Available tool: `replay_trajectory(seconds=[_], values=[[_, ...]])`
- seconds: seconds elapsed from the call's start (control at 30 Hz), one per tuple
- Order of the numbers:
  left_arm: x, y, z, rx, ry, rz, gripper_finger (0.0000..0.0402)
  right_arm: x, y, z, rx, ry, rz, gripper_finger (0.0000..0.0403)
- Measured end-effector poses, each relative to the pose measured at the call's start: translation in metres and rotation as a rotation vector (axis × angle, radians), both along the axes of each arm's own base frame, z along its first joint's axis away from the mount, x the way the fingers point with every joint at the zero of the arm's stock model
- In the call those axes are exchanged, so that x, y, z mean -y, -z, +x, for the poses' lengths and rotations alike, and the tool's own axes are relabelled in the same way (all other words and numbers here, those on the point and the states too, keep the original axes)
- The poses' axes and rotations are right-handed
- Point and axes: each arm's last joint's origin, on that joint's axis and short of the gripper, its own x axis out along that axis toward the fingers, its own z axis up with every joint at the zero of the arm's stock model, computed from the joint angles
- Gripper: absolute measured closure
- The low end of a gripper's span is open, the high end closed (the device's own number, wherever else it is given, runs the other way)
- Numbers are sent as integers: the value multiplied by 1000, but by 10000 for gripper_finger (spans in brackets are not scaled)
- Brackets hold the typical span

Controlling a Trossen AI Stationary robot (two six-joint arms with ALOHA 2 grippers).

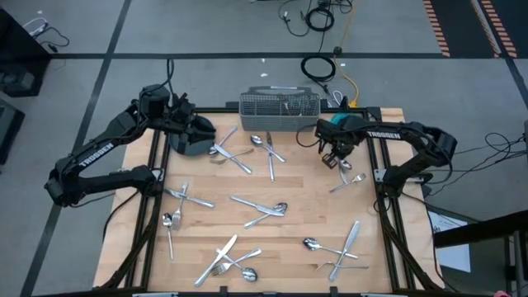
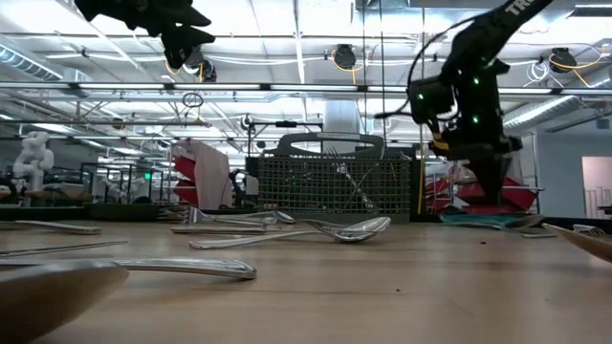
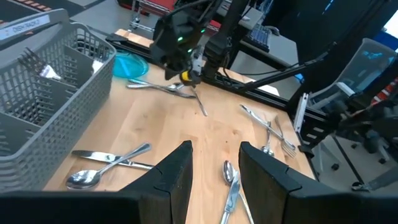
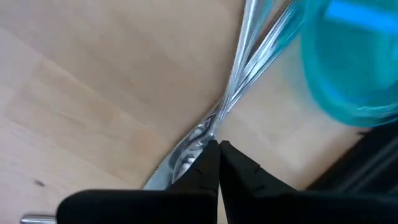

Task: Sort silverware
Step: Put the spoon into the silverware basket

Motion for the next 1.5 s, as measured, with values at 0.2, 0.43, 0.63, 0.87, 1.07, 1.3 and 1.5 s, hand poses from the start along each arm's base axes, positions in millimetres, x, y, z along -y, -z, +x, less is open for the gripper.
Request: replay_trajectory(seconds=[0.2, 0.43, 0.63, 0.87, 1.07, 1.3, 1.5], values=[[-1, 0, 0, -8, -23, 8, 267, 2, -32, 12, 0, -43, -56, 402], [-1, 1, 0, -11, -25, 10, 267, -5, -22, 3, -9, -34, 95, 375], [-1, 1, 0, -9, -17, 33, 267, -19, 12, -18, -82, 75, 213, 261], [-1, 0, 0, -5, -16, 42, 267, -20, 26, -25, -106, 203, 139, 140], [-1, 0, 0, -5, -16, 40, 267, -15, 27, -20, -54, 206, 88, 115], [-1, 0, 0, -7, -18, 33, 267, -5, 27, -28, -91, 257, 32, 136], [-1, 0, 0, -7, -18, 33, 267, -3, 28, -31, -82, 254, 79, 142]])
